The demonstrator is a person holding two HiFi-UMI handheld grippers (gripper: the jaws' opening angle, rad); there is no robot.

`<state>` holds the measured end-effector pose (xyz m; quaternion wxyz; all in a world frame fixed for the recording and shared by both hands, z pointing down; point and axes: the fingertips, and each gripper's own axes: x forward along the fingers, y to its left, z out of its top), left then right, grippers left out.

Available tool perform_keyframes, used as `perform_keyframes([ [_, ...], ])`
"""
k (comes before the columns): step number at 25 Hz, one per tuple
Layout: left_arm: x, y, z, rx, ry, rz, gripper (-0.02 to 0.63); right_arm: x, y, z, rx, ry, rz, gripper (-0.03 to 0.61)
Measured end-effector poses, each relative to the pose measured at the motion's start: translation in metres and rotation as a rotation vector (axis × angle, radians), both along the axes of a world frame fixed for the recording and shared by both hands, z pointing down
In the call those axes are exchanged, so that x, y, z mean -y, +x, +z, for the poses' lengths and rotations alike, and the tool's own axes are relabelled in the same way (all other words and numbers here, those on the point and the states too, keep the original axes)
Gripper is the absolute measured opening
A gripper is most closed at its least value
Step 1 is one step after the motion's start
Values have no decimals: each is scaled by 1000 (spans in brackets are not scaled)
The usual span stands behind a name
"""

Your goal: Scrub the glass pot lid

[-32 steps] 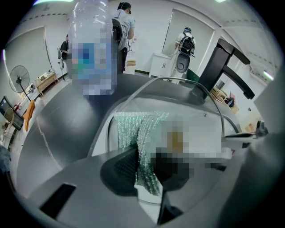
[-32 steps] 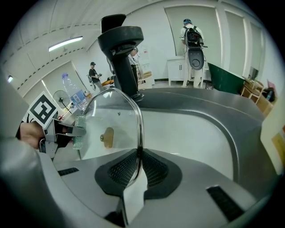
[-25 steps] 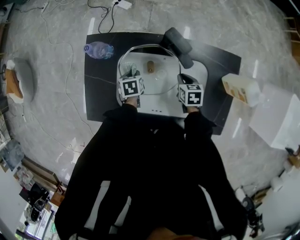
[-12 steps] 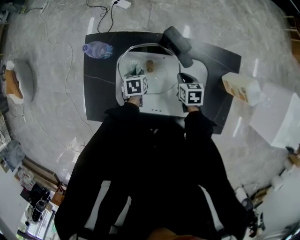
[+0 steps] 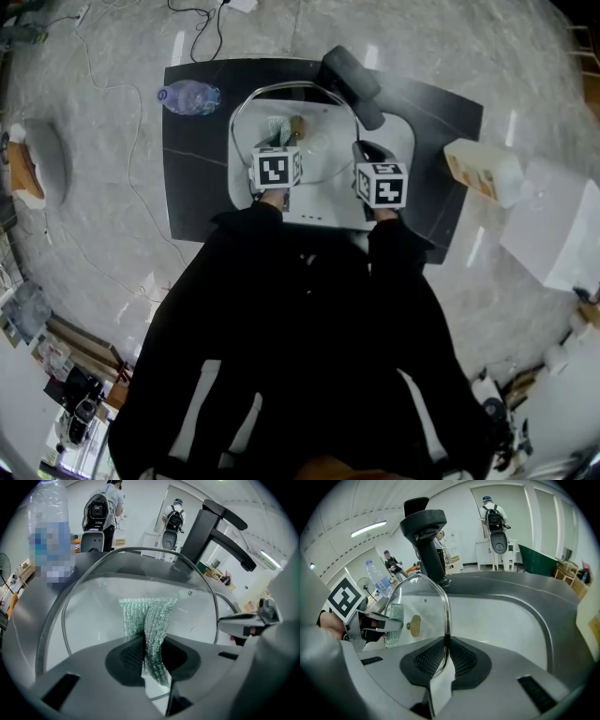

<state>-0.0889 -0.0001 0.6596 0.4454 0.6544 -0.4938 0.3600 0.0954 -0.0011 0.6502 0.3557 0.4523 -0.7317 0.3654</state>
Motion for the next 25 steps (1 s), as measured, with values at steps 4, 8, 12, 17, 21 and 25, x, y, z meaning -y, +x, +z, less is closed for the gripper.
perform_keyframes([
  [4, -2, 7, 3, 8, -8, 29, 74, 0, 0, -2, 1, 3, 6, 37],
  [8, -2, 15, 3, 11, -7, 53, 74, -1, -1, 0, 7, -1, 9, 37],
  [12, -3, 16, 2, 16, -9, 60, 74, 0, -2, -2, 14, 3, 11, 37],
  [17, -3, 21, 2, 7, -8, 71, 74, -1, -2, 0, 16, 1, 15, 37],
  [21, -5, 23, 1, 1, -15, 76, 74, -1, -2, -2, 15, 1, 17, 37],
  [25, -3, 35, 1, -19, -11, 90, 74, -1, -2, -1, 20, 0, 19, 37],
])
